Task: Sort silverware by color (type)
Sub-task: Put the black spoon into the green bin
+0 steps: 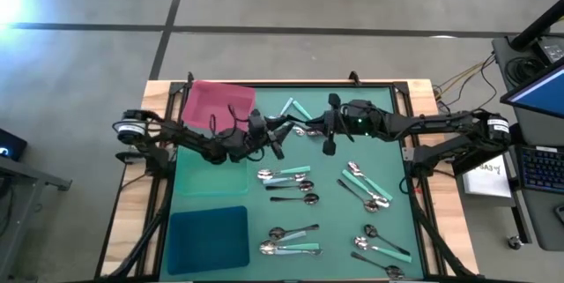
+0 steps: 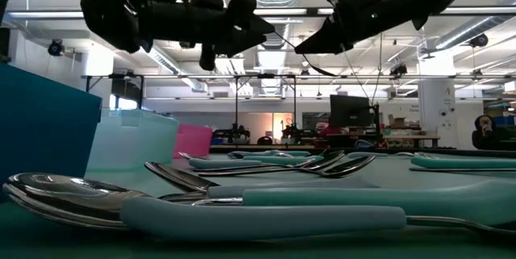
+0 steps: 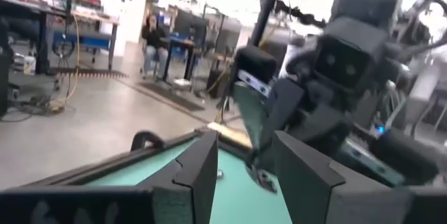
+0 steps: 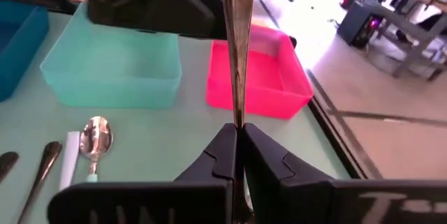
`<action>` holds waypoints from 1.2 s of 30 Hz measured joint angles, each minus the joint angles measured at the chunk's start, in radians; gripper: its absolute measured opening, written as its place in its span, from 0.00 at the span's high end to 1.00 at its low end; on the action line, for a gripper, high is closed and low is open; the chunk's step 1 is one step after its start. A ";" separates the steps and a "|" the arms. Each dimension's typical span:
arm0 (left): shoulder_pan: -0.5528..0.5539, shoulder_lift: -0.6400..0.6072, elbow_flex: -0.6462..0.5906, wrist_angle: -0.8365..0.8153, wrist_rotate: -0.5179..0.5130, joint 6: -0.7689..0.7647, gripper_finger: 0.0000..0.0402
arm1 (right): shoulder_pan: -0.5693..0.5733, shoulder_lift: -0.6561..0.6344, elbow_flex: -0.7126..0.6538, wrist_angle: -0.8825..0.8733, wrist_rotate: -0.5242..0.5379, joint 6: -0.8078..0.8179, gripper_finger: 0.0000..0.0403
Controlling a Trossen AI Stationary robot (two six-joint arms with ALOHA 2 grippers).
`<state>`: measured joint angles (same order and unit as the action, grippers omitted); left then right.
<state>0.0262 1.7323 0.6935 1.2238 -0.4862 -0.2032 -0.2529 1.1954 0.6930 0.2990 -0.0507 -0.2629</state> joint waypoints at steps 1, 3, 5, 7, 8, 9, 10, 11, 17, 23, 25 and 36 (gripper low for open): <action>0.003 0.009 0.000 0.033 0.000 0.000 0.70 | 0.002 0.000 0.000 0.005 0.000 -0.011 0.98; 0.008 0.026 0.005 0.085 0.000 0.000 0.70 | 0.003 0.000 0.000 0.013 0.000 -0.032 0.98; 0.011 0.041 0.011 0.106 0.001 -0.007 0.70 | 0.004 0.001 0.000 0.020 0.001 -0.044 0.98; 0.014 0.050 0.017 0.111 0.020 -0.014 0.70 | 0.005 0.002 0.000 0.021 0.001 -0.053 0.98; 0.016 0.051 0.018 0.113 0.030 -0.016 0.70 | 0.005 0.002 0.000 0.021 0.001 -0.058 0.98; 0.016 0.051 0.025 0.114 0.031 -0.017 0.70 | 0.005 0.002 0.000 0.021 0.001 -0.066 0.98; 0.017 0.051 0.028 0.118 0.033 -0.017 0.70 | 0.005 0.002 0.000 0.021 0.001 -0.075 0.98; 0.017 0.051 0.028 0.120 0.033 -0.018 0.70 | 0.008 0.002 0.000 0.021 0.001 -0.087 0.98; 0.018 0.051 0.032 0.119 0.035 -0.024 0.74 | 0.023 0.002 0.000 0.022 0.001 -0.135 0.98; 0.019 0.051 0.032 0.119 0.081 -0.026 0.92 | 0.039 0.002 0.000 0.036 0.008 -0.191 0.98; 0.022 0.051 0.032 0.119 0.094 -0.028 0.98 | 0.039 0.002 0.000 0.043 0.007 -0.193 0.98; 0.027 0.050 0.032 0.118 0.134 -0.034 1.00 | 0.039 0.002 0.000 0.048 0.028 -0.182 0.98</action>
<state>0.0530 1.7824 0.7254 1.3422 -0.3527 -0.2371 -0.2134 1.1969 0.6930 0.3473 -0.0223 -0.4454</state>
